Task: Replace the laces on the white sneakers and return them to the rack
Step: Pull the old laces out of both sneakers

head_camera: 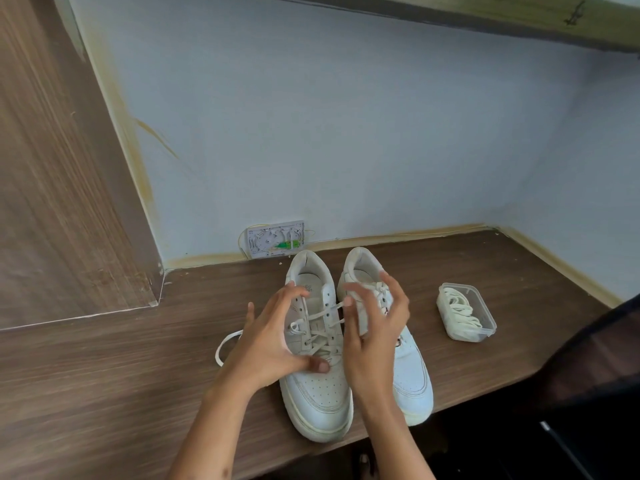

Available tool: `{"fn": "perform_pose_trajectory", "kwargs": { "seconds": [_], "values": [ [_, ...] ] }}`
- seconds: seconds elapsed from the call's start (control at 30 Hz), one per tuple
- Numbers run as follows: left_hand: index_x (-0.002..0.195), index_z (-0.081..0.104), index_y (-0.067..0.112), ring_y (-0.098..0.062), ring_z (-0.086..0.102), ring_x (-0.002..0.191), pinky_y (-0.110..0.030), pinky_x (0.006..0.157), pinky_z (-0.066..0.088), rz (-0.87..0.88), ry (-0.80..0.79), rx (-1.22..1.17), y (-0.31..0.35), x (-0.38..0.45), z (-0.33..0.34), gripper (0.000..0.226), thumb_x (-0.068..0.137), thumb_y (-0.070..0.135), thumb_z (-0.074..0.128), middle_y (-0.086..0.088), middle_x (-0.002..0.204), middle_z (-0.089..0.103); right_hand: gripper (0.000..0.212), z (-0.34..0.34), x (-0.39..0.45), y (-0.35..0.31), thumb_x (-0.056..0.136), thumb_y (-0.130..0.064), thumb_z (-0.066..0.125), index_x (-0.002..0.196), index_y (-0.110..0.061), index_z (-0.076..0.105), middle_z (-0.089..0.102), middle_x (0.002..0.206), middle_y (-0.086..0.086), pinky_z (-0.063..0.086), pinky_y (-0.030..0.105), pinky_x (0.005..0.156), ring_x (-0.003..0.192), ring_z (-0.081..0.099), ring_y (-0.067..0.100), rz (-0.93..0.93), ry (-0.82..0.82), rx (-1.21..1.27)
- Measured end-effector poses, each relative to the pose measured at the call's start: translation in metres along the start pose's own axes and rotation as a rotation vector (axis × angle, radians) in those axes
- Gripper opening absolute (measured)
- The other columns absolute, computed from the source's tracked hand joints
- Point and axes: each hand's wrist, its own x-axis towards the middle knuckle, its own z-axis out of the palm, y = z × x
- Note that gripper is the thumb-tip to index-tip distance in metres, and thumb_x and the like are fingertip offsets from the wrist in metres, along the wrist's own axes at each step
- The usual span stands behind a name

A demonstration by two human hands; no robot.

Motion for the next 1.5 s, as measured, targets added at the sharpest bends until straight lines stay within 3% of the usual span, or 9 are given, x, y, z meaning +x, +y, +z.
{"fn": "perform_pose_trajectory", "kwargs": {
  "seconds": [0.13, 0.23, 0.4, 0.6, 0.73, 0.93, 1.13, 1.23, 1.5],
  "values": [
    [0.126, 0.029, 0.055, -0.005, 0.045, 0.129, -0.04, 0.118, -0.012, 0.01, -0.001, -0.002, 0.0, -0.001, 0.001, 0.092, 0.053, 0.04, 0.082, 0.038, 0.145, 0.016, 0.019, 0.01, -0.011, 0.011, 0.1, -0.033, 0.05, 0.113, -0.039, 0.063, 0.006, 0.16, -0.002, 0.005, 0.037, 0.118, 0.147, -0.021, 0.021, -0.1, -0.32, -0.324],
    [0.124, 0.029, 0.056, -0.013, 0.054, 0.12, -0.041, 0.118, -0.012, -0.008, 0.003, -0.007, 0.0, -0.001, 0.0, 0.09, 0.057, 0.025, 0.08, 0.03, 0.149, 0.022, 0.013, 0.015, -0.013, 0.015, 0.099, -0.03, 0.053, 0.1, -0.033, 0.065, 0.01, 0.159, -0.001, 0.008, 0.039, 0.118, 0.148, -0.02, 0.02, -0.069, -0.343, -0.276],
    [0.125, 0.027, 0.057, -0.002, 0.036, 0.131, -0.041, 0.117, -0.015, -0.011, -0.015, -0.004, 0.001, -0.001, -0.001, 0.102, 0.042, 0.065, 0.086, 0.026, 0.153, 0.02, 0.021, 0.006, 0.0, 0.011, 0.09, -0.001, 0.06, 0.088, -0.022, 0.067, 0.031, 0.143, -0.004, 0.024, 0.012, 0.104, 0.135, 0.019, 0.013, 0.055, 0.067, -0.133],
    [0.127, 0.027, 0.056, -0.001, 0.028, 0.135, -0.046, 0.118, -0.013, 0.0, -0.007, 0.006, 0.0, -0.001, -0.002, 0.102, 0.043, 0.066, 0.085, 0.024, 0.154, 0.019, 0.009, -0.006, 0.006, 0.006, 0.097, -0.015, 0.055, 0.096, -0.014, 0.064, 0.036, 0.134, 0.008, 0.026, -0.005, 0.081, 0.116, 0.027, 0.01, 0.321, 0.362, 0.041],
    [0.128, 0.029, 0.054, -0.001, 0.03, 0.135, -0.04, 0.117, -0.016, 0.001, 0.005, 0.0, 0.0, -0.001, -0.002, 0.103, 0.043, 0.066, 0.086, 0.027, 0.154, 0.018, 0.018, -0.001, 0.003, 0.006, 0.097, -0.022, 0.058, 0.109, -0.033, 0.063, 0.026, 0.136, -0.01, 0.03, 0.013, 0.094, 0.128, 0.021, 0.01, 0.166, 0.123, -0.027],
    [0.128, 0.03, 0.053, 0.023, 0.024, 0.127, -0.043, 0.119, -0.009, 0.011, -0.009, -0.038, 0.0, -0.003, 0.001, 0.09, 0.046, 0.052, 0.066, 0.035, 0.147, 0.018, 0.02, 0.016, -0.015, 0.014, 0.1, -0.039, 0.046, 0.107, -0.035, 0.064, 0.019, 0.156, 0.001, 0.016, 0.047, 0.118, 0.147, 0.0, 0.028, -0.087, -0.345, -0.394],
    [0.128, 0.029, 0.054, 0.022, 0.018, 0.128, -0.04, 0.116, -0.013, 0.014, -0.004, -0.013, -0.003, -0.001, 0.0, 0.103, 0.043, 0.063, 0.087, 0.031, 0.15, 0.017, 0.024, 0.007, -0.004, 0.007, 0.087, 0.002, 0.062, 0.086, -0.022, 0.066, 0.041, 0.133, -0.003, 0.037, 0.02, 0.096, 0.125, 0.031, 0.016, 0.014, 0.121, -0.166],
    [0.129, 0.028, 0.054, 0.013, 0.017, 0.129, -0.042, 0.117, -0.014, 0.002, -0.013, -0.008, -0.002, -0.001, -0.001, 0.103, 0.044, 0.065, 0.086, 0.028, 0.153, 0.014, 0.013, -0.013, 0.01, 0.005, 0.092, -0.003, 0.058, 0.085, -0.011, 0.066, 0.046, 0.118, 0.001, 0.035, 0.011, 0.085, 0.11, 0.034, 0.013, 0.17, 0.443, -0.086],
    [0.13, 0.025, 0.055, 0.006, 0.018, 0.135, -0.049, 0.118, -0.011, -0.008, -0.031, 0.008, -0.002, -0.002, -0.002, 0.104, 0.045, 0.067, 0.084, 0.025, 0.156, 0.013, 0.015, -0.039, 0.021, 0.014, 0.096, -0.022, 0.059, 0.096, -0.011, 0.069, 0.047, 0.119, 0.007, 0.025, -0.008, 0.077, 0.114, 0.031, 0.013, 0.339, 0.487, -0.009]
  ]
}}
